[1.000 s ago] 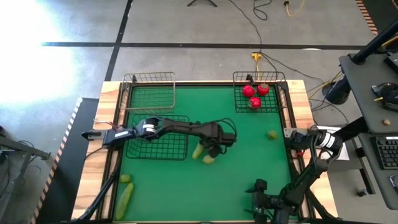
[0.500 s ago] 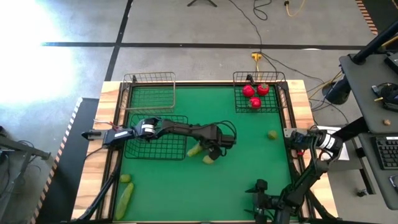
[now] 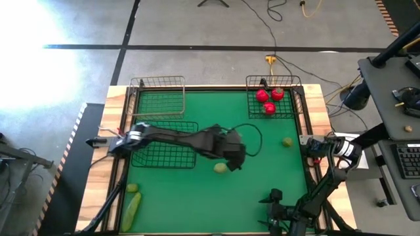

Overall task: Sort produce into baskets
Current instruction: Put the top cucumber into the left black metal wire basket

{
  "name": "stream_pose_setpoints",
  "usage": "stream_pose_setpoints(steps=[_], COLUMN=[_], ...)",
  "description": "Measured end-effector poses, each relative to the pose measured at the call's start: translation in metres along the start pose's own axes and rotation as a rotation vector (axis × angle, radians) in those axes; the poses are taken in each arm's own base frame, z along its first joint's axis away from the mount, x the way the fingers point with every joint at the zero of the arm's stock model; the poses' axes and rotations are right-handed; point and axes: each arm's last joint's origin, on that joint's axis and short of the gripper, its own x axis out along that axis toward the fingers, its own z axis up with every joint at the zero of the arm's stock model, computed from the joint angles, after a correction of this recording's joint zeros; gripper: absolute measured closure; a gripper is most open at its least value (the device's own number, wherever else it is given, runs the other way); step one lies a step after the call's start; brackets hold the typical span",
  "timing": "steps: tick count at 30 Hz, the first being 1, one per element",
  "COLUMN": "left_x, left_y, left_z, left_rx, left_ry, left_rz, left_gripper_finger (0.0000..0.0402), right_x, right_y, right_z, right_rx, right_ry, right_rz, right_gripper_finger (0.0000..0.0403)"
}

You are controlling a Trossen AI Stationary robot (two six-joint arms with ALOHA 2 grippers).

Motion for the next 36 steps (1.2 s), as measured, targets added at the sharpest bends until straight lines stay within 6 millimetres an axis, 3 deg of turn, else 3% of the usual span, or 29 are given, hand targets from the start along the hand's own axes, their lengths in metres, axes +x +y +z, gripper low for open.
stream_pose_setpoints(steps=[5,9,15,19,24,29,33,36], left_x=[-0.072,-0.092,-0.067,-0.038,-0.004,0.02,0.031,0.033], left_y=[0.044,0.084,0.119,0.128,0.147,0.153,0.161,0.164], left_z=[-0.024,-0.067,-0.133,-0.158,-0.183,-0.193,-0.199,-0.2], left_rx=[-0.058,-0.207,-0.258,-0.153,-0.048,0.016,-0.038,-0.104], left_ry=[0.019,0.138,0.333,0.366,0.422,0.43,0.469,0.485], left_rz=[0.084,0.205,0.21,0.099,0.099,-0.034,0.004,0.034], left_gripper_finger=[0.0261,0.0261,0.0261,0.0261,0.0261,0.0261,0.0261,0.0232], right_x=[0.0,0.001,0.012,0.018,0.011,-0.002,-0.011,-0.016], right_y=[0.0,-0.001,-0.008,-0.016,-0.024,-0.03,-0.035,-0.038], right_z=[0.0,0.002,0.015,0.035,0.071,0.107,0.124,0.131], right_rx=[-0.007,-0.026,-0.125,-0.171,-0.222,-0.216,-0.197,-0.189], right_ry=[-0.002,-0.03,-0.071,-0.038,-0.045,-0.096,-0.144,-0.181], right_rz=[-0.001,-0.017,-0.077,-0.086,-0.096,-0.081,-0.09,-0.111], right_gripper_finger=[0.0021,0.0021,0.0021,0.0021,0.0021,0.0021,0.0021,0.0021])
